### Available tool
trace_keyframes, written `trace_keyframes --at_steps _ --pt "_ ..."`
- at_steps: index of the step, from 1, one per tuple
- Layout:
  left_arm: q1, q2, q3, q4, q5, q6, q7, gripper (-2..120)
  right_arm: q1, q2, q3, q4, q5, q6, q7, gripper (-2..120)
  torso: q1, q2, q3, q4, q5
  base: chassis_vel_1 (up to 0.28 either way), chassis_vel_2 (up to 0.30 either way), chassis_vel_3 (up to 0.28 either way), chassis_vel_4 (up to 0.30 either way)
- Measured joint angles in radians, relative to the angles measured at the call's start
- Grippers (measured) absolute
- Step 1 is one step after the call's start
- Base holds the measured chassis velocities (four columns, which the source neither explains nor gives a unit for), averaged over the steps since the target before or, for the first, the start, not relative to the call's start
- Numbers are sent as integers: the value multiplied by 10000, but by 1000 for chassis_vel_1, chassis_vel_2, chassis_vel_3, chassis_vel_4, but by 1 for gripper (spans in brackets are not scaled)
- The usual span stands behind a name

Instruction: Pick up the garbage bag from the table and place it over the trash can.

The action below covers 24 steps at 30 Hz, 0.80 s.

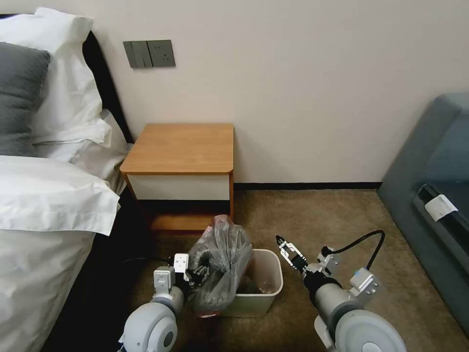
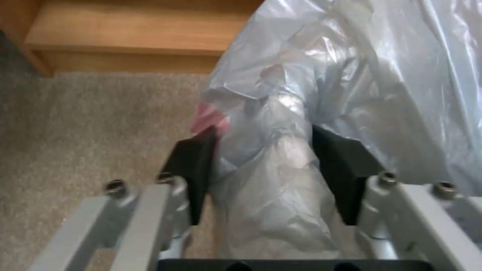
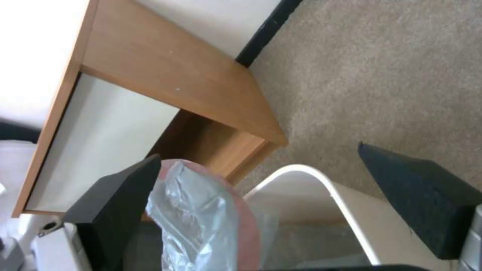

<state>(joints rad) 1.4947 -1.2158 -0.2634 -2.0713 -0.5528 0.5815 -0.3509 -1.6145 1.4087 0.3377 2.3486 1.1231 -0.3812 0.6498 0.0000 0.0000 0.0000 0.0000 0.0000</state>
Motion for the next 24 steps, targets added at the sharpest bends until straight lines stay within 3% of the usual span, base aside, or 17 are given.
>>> trace_keyframes --at_steps 1,9,16,17,19,21,24 --pt "0 0 0 0 0 0 0 49 0 0 0 0 0 0 0 100 0 0 0 0 0 0 0 0 0" --pt "0 -4 -75 7 -415 -112 -100 15 63 10 55 -85 -140 19 -124 100 0 0 0 0 0 0 0 0 0" --pt "149 -19 -381 4 -659 -1023 232 9 139 -124 168 33 -370 41 -385 100 0 -1 0 0 0 0 0 0 0" --pt "214 -23 -531 -18 -699 -1544 450 9 95 -167 179 72 -677 41 -790 100 0 -1 0 1 0 0 0 0 0" --pt "242 -26 -592 -32 -702 -1726 588 9 62 -182 180 87 -824 41 -987 100 -1 0 1 0 0 0 0 0 0" --pt "423 -51 -943 -103 -681 -2630 1561 9 0 -281 172 208 -1418 35 -1769 100 -1 0 0 0 0 0 0 0 0" --pt "510 -51 -1110 -169 -668 -2937 1989 9 20 -372 182 321 -1530 -38 -2038 100 0 -1 0 0 0 0 0 0 0"
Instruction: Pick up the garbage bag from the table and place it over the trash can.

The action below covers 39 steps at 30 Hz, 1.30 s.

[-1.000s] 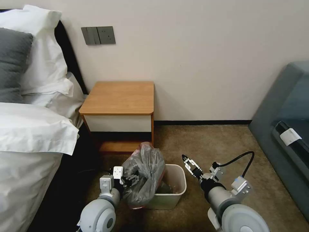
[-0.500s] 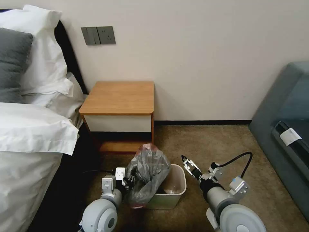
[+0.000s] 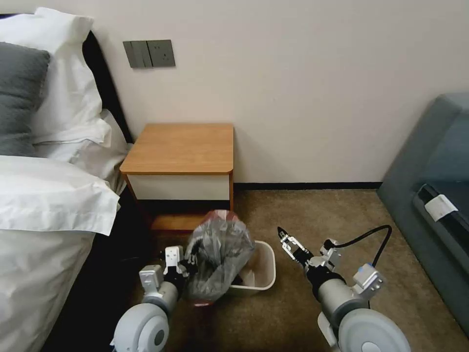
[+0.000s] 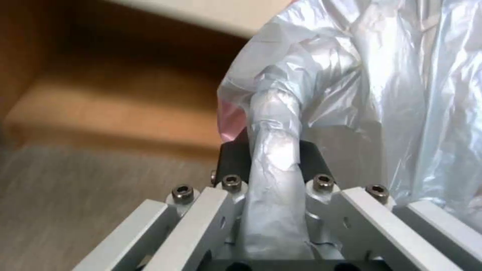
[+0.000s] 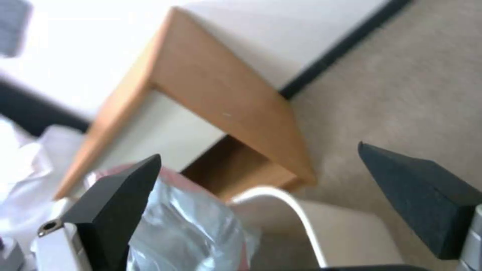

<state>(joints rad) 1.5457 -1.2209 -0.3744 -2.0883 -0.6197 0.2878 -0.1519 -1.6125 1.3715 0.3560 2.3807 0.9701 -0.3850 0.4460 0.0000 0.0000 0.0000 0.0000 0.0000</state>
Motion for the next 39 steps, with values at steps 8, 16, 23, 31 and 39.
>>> trace_keyframes --at_steps 8,16,23,31,39 --pt "315 82 -839 -256 167 -1195 1296 9 784 -1826 83 296 -459 -224 -2974 100 -1 0 0 2 1 0 0 0 0" --pt "547 107 -1357 -368 426 -1838 2086 9 1775 -3109 -206 -210 -1682 36 -5160 100 -1 0 0 -1 1 0 0 0 0" --pt "695 93 -1632 -373 498 -2298 2759 9 3081 -3700 -855 -1049 -1332 134 -5911 100 0 0 1 1 1 0 0 0 0" --pt "754 21 -1749 -358 435 -2639 3143 9 4050 -4101 -1517 -1936 -397 132 -6305 100 0 0 1 0 0 0 0 0 0" --pt "775 -1 -1867 -357 336 -2731 3423 9 4204 -4081 -1760 -2131 -8 152 -6285 81 0 0 0 0 0 0 0 0 0"
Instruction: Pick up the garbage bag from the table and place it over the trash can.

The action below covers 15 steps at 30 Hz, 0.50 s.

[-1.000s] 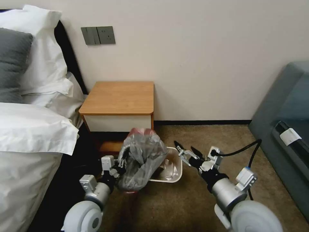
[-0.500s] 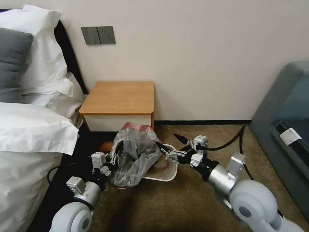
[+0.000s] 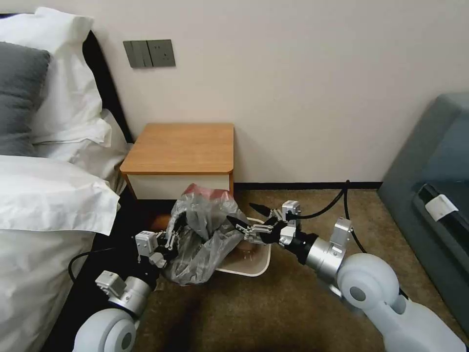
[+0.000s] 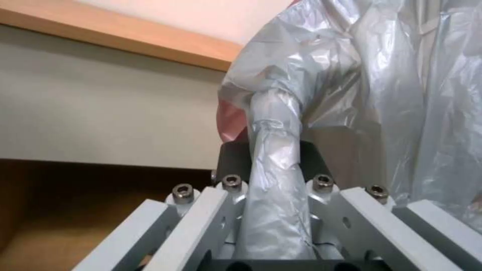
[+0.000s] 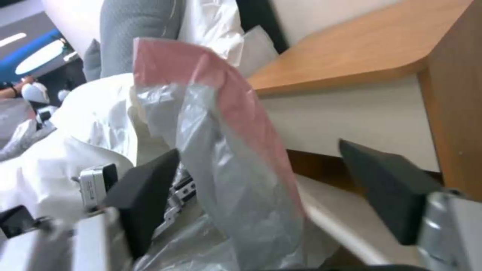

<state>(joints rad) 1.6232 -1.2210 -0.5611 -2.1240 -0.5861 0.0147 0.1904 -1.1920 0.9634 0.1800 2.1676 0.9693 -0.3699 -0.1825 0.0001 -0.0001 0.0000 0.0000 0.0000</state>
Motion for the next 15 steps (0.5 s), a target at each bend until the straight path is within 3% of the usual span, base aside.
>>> trace_keyframes --at_steps 2,4,7,15 --pt "2 -23 -3 0 -12 -9 45 9 -18 43 -4 -68 23 55 20 70 0 0 0 0 0 0 0 0 0" --pt "5 -33 -3 0 -12 -13 53 9 -33 49 -4 -82 24 75 21 68 0 0 0 0 0 0 0 0 0" --pt "55 -101 12 -13 3 -34 113 9 -143 68 24 -53 39 110 21 51 0 0 0 0 0 0 0 0 0" --pt "122 -146 0 -64 28 -51 122 9 -333 148 88 166 16 211 233 25 0 0 0 1 1 0 0 0 0"
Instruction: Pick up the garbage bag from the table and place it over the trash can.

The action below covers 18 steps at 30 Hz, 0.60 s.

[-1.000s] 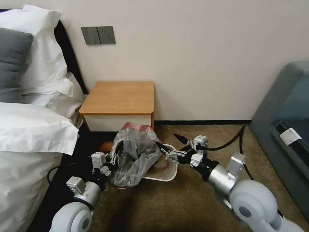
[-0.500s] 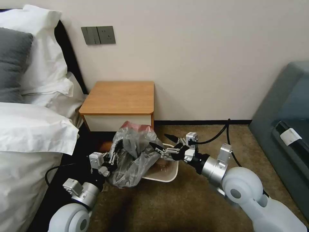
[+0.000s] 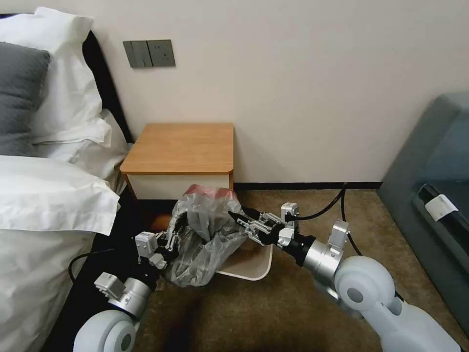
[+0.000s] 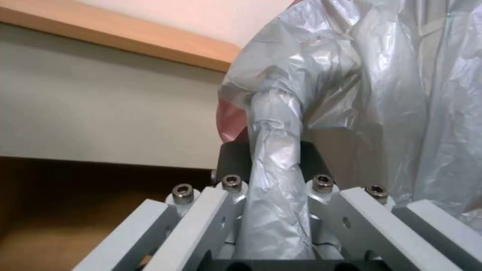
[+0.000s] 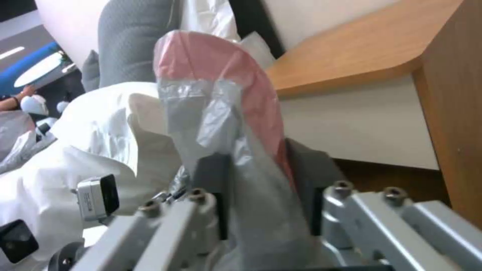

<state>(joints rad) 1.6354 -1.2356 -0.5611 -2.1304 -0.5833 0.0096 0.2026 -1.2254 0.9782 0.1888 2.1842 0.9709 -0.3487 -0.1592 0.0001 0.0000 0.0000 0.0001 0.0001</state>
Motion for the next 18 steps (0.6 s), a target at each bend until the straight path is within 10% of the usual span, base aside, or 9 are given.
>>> trace_keyframes --at_steps 7,18 --pt "7 -63 -30 31 53 0 -57 9 -274 -21 268 370 2 72 146 0 0 0 0 -2 -1 0 0 0 0" --pt "-1 -233 -91 100 -12 -2 -90 9 -132 -687 704 709 447 -159 1564 0 0 0 0 -1 0 0 0 0 0"
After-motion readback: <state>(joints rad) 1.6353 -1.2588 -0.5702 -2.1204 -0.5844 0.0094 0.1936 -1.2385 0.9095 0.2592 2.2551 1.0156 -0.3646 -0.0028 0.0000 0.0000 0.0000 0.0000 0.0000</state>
